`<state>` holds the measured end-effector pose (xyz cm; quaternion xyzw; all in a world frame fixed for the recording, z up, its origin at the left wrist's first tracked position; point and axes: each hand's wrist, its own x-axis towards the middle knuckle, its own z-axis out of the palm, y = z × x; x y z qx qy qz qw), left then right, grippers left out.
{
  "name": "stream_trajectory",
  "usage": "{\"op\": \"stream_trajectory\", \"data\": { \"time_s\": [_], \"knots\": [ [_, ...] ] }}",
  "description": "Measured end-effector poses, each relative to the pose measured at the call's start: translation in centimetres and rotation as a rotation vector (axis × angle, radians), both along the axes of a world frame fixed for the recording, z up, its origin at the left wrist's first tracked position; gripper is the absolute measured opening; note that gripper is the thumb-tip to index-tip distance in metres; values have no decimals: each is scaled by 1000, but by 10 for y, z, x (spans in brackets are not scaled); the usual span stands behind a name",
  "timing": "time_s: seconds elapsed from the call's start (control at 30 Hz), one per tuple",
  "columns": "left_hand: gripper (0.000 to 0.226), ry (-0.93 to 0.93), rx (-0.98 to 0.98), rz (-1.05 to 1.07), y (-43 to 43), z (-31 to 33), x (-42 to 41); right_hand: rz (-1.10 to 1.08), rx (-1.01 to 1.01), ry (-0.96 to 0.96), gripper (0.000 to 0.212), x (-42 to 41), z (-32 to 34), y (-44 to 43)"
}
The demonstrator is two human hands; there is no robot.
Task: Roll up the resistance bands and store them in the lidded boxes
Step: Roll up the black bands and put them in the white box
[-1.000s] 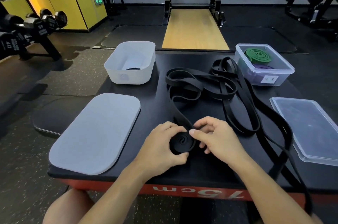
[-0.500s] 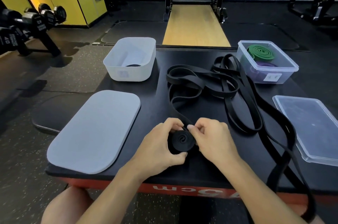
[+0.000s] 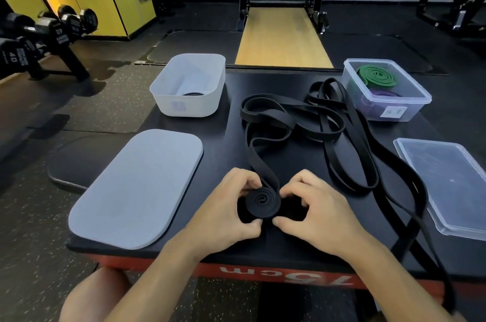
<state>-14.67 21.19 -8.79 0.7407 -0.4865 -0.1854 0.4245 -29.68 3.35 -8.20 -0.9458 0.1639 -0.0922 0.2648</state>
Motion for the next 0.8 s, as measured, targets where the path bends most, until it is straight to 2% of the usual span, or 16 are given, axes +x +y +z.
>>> {"op": "stream_trajectory", "data": {
  "time_s": [0.17, 0.33, 0.47, 0.6, 0.8],
  "knots": [
    [57, 19, -5, -20, 0, 0, 2, 98, 30, -131, 32, 3, -3, -4],
    [57, 7, 1, -44, 0, 0, 1, 44, 162, -177, 24, 1, -6, -1],
    [56, -48, 19, -39, 1, 4, 2, 0, 281, -127, 49, 2, -4, 0],
    [53, -97, 55, -23, 1, 3, 1, 14, 205, -193, 40, 0, -5, 8],
    [46, -137, 67, -21, 2, 2, 0, 53, 45, -221, 44, -2, -7, 11]
  ]
}}
